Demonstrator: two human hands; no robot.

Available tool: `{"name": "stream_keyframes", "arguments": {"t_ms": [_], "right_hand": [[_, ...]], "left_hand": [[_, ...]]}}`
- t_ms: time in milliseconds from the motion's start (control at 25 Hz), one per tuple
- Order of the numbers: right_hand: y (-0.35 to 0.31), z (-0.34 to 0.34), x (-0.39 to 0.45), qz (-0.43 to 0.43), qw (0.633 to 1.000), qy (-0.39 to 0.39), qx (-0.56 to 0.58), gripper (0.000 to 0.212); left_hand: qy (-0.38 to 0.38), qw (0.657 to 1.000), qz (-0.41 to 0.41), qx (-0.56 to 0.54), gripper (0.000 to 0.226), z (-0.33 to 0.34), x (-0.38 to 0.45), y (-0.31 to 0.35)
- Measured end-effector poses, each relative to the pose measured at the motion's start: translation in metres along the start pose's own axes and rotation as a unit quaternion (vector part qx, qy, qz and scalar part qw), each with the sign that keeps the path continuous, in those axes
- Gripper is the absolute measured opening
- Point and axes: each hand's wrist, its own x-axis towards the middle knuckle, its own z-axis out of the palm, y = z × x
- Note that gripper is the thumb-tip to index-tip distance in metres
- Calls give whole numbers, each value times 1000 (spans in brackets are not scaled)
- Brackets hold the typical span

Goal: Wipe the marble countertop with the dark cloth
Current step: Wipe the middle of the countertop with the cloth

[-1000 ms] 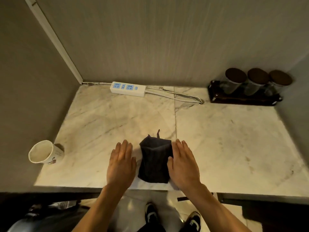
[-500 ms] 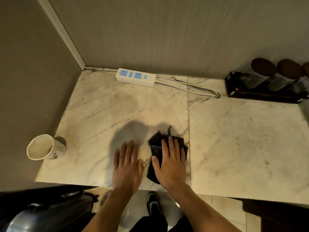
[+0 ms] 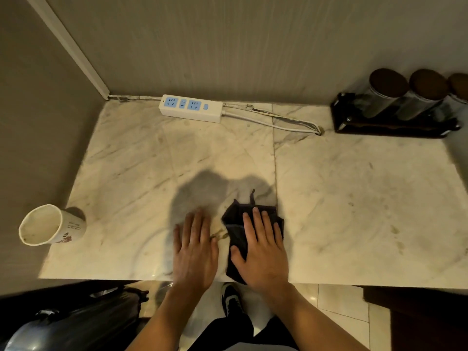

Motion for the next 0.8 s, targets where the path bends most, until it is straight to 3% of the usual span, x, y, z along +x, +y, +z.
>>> {"name": "stream_keyframes", "arguments": {"t_ms": [440, 800], "right_hand": [[74, -17, -26, -111, 994, -11, -9, 71], [121, -33, 5, -191, 977, -70, -62, 69]], "left_hand": [[-8, 1000, 19, 3, 56, 11, -9, 37], [-10, 1000, 19, -15, 57, 15, -4, 69]]}}
